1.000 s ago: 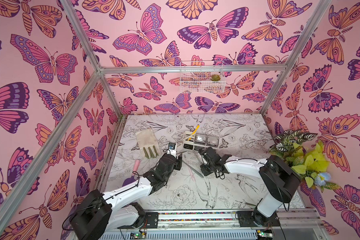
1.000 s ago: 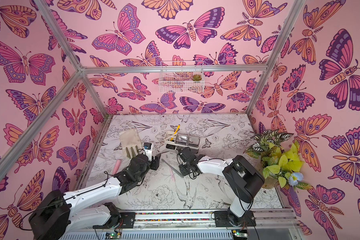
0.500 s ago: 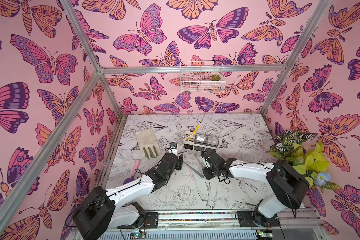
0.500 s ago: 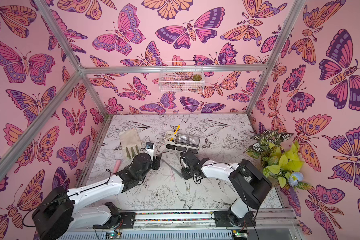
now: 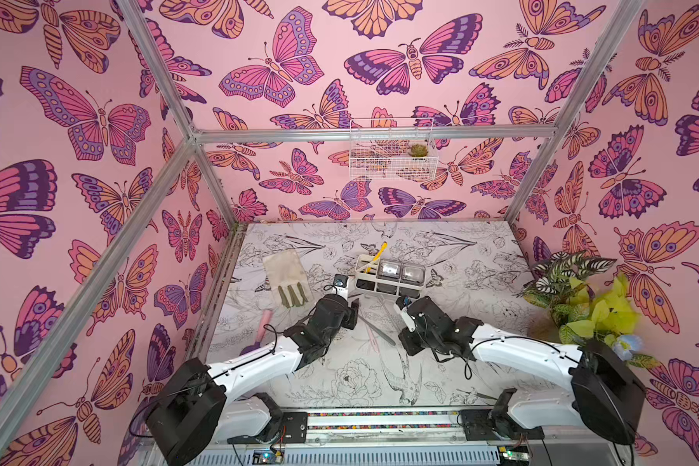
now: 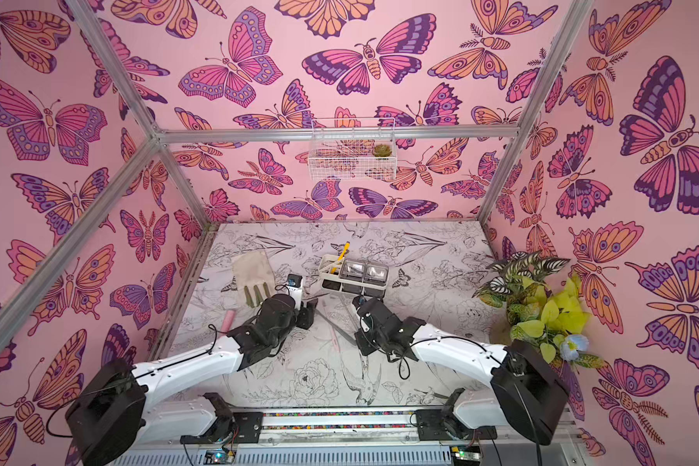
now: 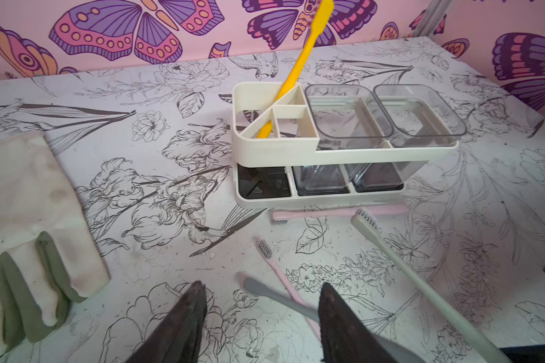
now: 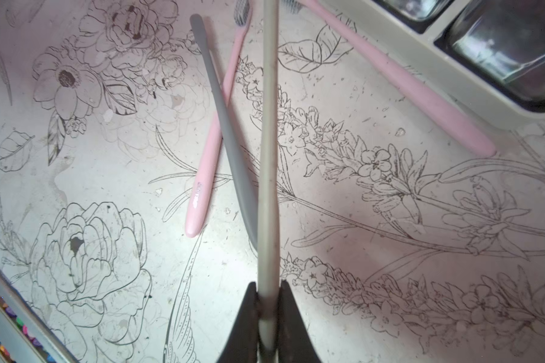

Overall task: Place the toothbrush into the toothbrush holder
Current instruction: Pick up the toothbrush from the center of the board.

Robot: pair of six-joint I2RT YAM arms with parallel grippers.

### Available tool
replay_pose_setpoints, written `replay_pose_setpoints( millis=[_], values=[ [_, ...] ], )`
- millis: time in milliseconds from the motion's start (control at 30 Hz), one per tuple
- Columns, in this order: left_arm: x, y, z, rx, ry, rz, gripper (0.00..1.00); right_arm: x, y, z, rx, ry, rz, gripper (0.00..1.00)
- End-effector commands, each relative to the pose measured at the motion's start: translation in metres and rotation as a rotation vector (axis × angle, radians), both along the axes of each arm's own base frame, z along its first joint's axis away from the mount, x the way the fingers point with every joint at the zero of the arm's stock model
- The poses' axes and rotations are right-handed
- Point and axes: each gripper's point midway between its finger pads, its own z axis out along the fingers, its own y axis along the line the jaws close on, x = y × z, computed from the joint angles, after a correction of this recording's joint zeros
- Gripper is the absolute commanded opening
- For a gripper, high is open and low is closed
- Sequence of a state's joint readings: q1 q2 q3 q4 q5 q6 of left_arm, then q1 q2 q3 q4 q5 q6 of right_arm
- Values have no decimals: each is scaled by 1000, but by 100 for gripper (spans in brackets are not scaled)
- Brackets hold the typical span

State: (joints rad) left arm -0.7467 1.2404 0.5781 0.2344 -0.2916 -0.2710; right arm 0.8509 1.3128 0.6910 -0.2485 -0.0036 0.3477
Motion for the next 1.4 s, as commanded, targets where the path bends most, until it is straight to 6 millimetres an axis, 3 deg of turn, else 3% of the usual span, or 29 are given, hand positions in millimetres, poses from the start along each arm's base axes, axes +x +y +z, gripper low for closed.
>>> replay_pose_setpoints(
  millis=[0,200,400,633,1367],
  values=[
    [-6,-19,-1,-32,42,-92,59,-3,-7,4,-5,-20,-34,0],
    [-18,-56,-14,-83,202,-265,60,-9,-6,10,47,-38,-30,0],
    [-26,-76,-19,-139,307,-349,58,-11,-8,15,40,-115,-36,0],
    [-30,-79,-14,-177,328,-367,57,-10,-7,18,65,-144,-45,0],
    [-30,-82,-13,-267,346,-369,57,-10,21,24,115,-173,34,0]
  ],
)
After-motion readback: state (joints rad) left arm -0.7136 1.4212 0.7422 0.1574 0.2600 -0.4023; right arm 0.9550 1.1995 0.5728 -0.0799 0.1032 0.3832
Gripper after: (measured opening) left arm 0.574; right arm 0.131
